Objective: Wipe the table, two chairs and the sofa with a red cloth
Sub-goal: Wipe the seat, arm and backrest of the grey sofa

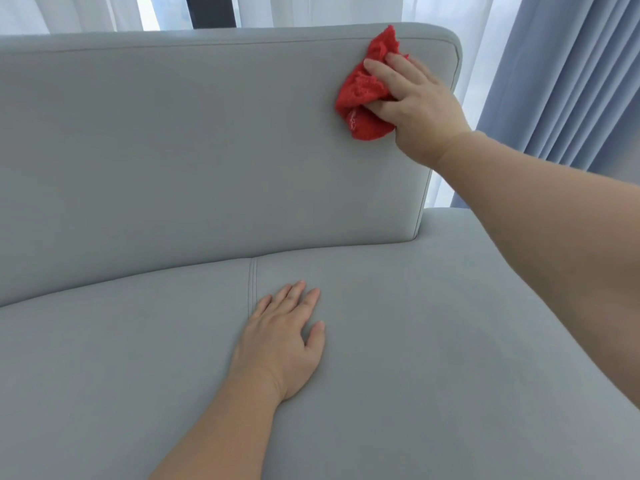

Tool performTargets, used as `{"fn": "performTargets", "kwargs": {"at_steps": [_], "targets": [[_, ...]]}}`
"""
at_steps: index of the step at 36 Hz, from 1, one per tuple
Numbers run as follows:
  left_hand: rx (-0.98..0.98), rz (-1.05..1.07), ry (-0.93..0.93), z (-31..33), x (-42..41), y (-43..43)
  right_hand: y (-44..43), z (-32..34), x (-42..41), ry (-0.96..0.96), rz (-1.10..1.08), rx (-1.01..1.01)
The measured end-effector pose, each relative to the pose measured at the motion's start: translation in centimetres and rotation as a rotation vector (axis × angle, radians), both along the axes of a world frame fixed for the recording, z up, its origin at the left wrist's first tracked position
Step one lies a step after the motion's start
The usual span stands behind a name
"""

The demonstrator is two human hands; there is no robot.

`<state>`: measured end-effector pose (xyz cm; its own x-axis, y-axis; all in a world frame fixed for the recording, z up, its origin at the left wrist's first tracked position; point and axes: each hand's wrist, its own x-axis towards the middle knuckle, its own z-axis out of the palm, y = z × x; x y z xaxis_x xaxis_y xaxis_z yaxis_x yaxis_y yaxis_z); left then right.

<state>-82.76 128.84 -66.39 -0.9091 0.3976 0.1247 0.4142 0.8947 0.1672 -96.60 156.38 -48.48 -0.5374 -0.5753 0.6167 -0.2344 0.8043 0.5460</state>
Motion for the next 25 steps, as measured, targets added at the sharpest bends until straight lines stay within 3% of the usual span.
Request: {"fn": "performTargets", "kwargs": {"at_steps": [14, 21, 25], "targets": [[-0.004, 0.009, -0.012, 0.1, 0.1, -0.1, -0.8, -4.2, 0.5, 0.012, 0.028, -0.136], [-0.005, 0.004, -0.015, 0.0, 0.1, -0.1, 1.5, -11.5, 1.4, -0.194, 0.087, 0.004], [0.003, 0.000, -0.014, -0.1, 0.0, -0.2, 2.7, -14.3, 2.4, -0.335, 0.088, 0.207]]}}
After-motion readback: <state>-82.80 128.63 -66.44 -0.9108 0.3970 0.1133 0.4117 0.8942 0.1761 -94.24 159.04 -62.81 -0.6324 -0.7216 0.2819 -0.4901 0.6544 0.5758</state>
